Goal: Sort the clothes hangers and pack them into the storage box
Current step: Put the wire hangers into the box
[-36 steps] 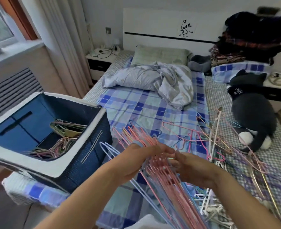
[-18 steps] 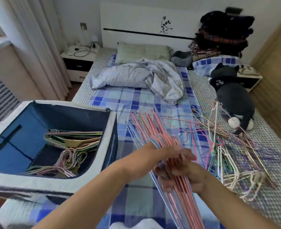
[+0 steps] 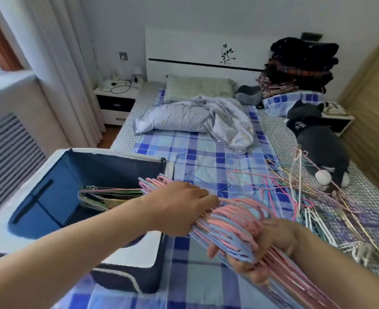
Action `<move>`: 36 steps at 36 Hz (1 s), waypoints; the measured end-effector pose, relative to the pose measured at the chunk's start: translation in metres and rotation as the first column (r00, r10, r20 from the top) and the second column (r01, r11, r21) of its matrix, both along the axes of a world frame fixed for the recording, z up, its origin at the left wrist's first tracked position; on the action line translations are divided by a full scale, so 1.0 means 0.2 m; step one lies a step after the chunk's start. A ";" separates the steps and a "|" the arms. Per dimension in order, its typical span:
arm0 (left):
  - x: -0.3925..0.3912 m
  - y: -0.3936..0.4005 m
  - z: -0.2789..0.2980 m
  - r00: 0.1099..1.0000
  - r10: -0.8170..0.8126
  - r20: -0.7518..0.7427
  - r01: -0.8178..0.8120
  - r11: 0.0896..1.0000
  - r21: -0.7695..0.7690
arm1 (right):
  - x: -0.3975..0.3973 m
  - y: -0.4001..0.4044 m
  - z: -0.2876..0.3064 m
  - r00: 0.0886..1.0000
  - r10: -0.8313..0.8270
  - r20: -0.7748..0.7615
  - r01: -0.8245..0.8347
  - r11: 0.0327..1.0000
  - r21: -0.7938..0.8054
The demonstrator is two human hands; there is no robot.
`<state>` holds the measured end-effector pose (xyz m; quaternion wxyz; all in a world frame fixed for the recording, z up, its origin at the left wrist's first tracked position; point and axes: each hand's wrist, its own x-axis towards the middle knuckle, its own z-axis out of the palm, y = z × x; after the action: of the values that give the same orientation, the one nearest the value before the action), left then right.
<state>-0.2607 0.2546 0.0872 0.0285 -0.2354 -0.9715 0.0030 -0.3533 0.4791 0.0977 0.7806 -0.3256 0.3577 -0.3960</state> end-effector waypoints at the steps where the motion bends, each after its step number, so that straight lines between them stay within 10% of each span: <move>1: 0.02 -0.03 0.04 0.999 0.031 0.017 -0.030 0.999 -0.021 | 0.00 -0.03 0.04 0.999 -0.002 -0.054 0.002 1.000 -0.017; 6: 0.07 -0.21 0.36 0.994 0.105 -0.025 -0.108 0.982 -0.156 | -0.03 -0.23 0.21 0.840 -0.249 -0.482 0.203 0.968 -0.146; 9: 0.13 -0.34 0.55 0.968 0.242 -0.061 -0.248 0.915 -0.318 | -0.08 -0.38 0.31 0.572 -0.419 -0.705 0.301 0.907 -0.295; 16: 0.48 -0.72 0.65 0.622 0.747 -0.235 -0.773 0.538 -0.336 | -0.20 -0.51 0.07 -0.025 -0.780 -0.625 0.570 0.502 -0.650; 21: 0.71 -0.89 0.44 0.183 0.975 -0.129 -0.981 0.172 -0.093 | -0.14 -0.44 -0.17 -0.006 -0.709 -0.705 0.651 0.532 -0.541; 25: 0.78 -1.00 0.20 -0.131 0.946 0.296 -0.978 -0.172 0.116 | -0.04 -0.40 -0.31 0.066 -0.617 -0.784 0.668 0.611 -0.425; 29: 0.86 -1.01 -0.06 -0.088 0.612 0.786 -0.796 -0.517 0.313 | 0.04 -0.38 -0.43 0.119 -0.551 -0.826 0.673 0.656 -0.341; 36: 0.74 -0.90 -0.40 0.002 0.309 0.951 -0.616 -0.749 0.245 | 0.10 -0.33 -0.56 0.189 -0.485 -0.854 0.694 0.681 -0.233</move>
<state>-0.1131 0.0744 0.0073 0.0352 0.6151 -0.4920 -0.6151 -0.3342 0.4139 -0.0137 0.2962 -0.2308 0.8352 -0.4019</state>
